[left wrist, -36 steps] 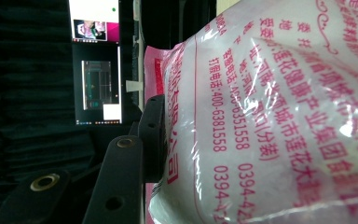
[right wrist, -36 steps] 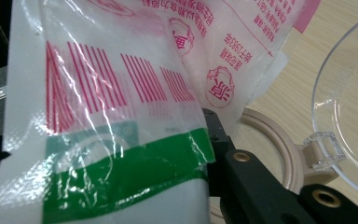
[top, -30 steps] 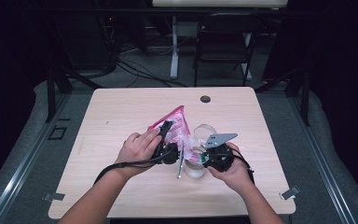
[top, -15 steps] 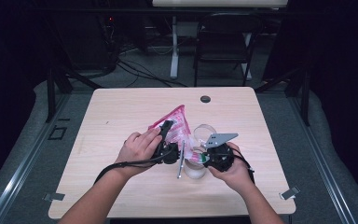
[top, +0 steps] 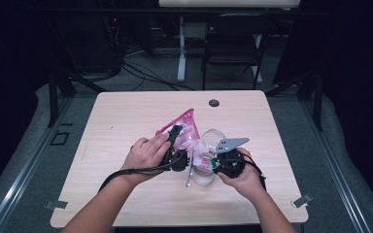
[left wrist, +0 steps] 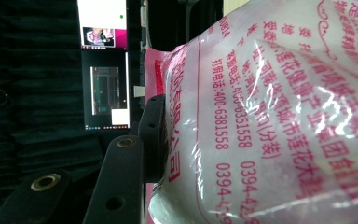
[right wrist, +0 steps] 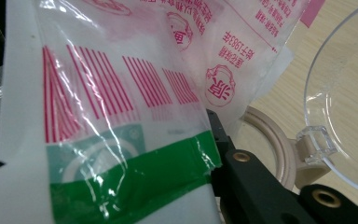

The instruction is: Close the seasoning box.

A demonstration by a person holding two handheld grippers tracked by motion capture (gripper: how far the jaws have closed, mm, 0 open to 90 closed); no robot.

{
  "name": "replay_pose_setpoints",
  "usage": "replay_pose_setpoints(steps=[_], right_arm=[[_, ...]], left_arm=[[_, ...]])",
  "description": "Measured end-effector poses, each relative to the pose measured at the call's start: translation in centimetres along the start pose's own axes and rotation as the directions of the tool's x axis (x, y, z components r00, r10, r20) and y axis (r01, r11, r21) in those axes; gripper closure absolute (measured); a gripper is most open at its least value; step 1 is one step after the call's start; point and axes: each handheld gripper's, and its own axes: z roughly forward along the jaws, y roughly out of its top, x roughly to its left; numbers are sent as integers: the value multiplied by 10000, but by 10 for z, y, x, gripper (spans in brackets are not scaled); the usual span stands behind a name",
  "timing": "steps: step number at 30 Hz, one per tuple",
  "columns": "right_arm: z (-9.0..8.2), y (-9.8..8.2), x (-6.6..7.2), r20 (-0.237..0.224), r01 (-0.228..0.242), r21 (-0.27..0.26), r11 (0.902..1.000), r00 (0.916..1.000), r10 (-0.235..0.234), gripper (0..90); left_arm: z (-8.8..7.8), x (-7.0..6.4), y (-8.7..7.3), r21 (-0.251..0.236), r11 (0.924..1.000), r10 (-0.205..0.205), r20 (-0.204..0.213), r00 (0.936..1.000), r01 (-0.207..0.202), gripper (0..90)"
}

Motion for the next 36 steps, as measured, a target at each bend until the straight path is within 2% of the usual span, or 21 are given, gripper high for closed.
replay_pose_setpoints(steps=[24, 27, 36], right_arm=[[2, -1, 0, -15, -26, 107, 9999, 10000, 26, 900], [2, -1, 0, -19, -31, 102, 9999, 10000, 31, 900], [2, -2, -1, -23, -65, 115, 9999, 10000, 66, 900]], left_arm=[[-1, 0, 3, -154, 9998, 82, -59, 9999, -82, 652], [-2, 2, 4, -112, 9996, 239, -105, 9997, -240, 652], [-2, 1, 4, -183, 9997, 169, -114, 9998, -171, 652]])
